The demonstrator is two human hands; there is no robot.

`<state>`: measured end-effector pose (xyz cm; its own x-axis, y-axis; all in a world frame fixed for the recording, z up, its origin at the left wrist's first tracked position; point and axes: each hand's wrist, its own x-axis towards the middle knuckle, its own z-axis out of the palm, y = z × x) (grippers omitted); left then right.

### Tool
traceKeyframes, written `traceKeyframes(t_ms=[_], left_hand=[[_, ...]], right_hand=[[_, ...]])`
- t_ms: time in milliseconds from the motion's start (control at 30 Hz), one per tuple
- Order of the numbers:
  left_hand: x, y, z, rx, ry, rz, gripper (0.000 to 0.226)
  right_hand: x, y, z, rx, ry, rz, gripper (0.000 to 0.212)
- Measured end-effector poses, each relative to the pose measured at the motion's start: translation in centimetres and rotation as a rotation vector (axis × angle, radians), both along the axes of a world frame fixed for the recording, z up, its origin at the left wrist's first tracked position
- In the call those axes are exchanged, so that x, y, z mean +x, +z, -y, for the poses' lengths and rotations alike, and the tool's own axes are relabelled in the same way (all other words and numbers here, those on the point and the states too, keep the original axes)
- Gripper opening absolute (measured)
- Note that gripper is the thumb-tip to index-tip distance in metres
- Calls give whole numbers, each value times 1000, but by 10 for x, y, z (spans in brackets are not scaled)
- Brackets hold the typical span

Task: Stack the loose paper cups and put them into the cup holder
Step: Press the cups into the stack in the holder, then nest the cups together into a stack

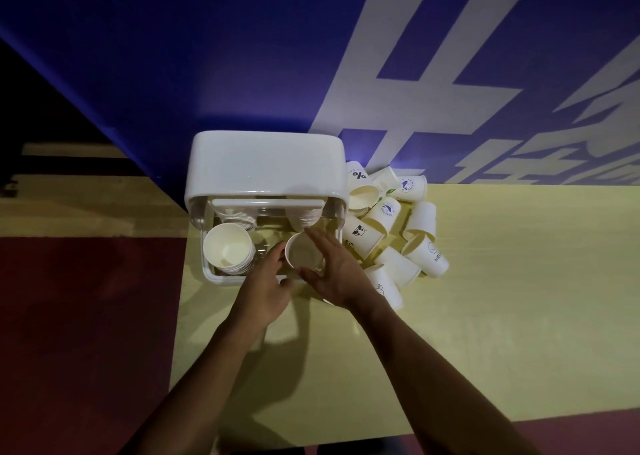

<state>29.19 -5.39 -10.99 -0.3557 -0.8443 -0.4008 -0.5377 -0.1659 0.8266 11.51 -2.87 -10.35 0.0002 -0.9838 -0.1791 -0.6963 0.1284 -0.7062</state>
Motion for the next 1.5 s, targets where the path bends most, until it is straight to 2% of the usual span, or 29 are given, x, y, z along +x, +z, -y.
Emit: traceKeyframes(t_ms=[67, 167, 267, 367, 500, 633, 767, 833, 1033, 1233, 1367, 1433, 1500], left_hand=[[-1, 12, -6, -60, 56, 53, 62], [-11, 40, -27, -291, 191, 141, 48], [-51, 63, -39, -334, 76, 121, 38], [-114, 69, -38, -358, -182, 119, 44], [-203, 57, -27, -332, -442, 265, 55], [-266, 27, -9, -149, -396, 454, 68], [-295, 2, 0, -58, -298, 616, 79], [-308, -6, -1, -38, -286, 684, 83], [-330, -24, -7, 34, -218, 720, 86], [-334, -22, -16, 80, -114, 600, 85], [-328, -12, -18, 109, 52, 346, 92], [-321, 0, -22, 62, 104, 270, 93], [-309, 13, -30, -10, 133, 223, 89]], right_hand=[[-2, 7, -10, -47, -57, 26, 71], [-16, 16, -39, -142, -224, 56, 39], [-45, 19, -73, -127, -385, 72, 19], [-81, 17, -104, -94, -540, 108, 16], [-135, 15, -141, -51, -633, 117, 18], [-185, 14, -168, 6, -670, 138, 18], [-227, 10, -188, 51, -693, 173, 17], [-247, 7, -195, 74, -682, 171, 16], [-292, -4, -193, 102, -602, 184, 16], [-326, -10, -143, 95, -506, 133, 14], [-343, -4, -87, 25, -348, 73, 32], [-345, -1, -54, 11, -160, -30, 51], [-340, -2, -21, -8, 107, -230, 72]])
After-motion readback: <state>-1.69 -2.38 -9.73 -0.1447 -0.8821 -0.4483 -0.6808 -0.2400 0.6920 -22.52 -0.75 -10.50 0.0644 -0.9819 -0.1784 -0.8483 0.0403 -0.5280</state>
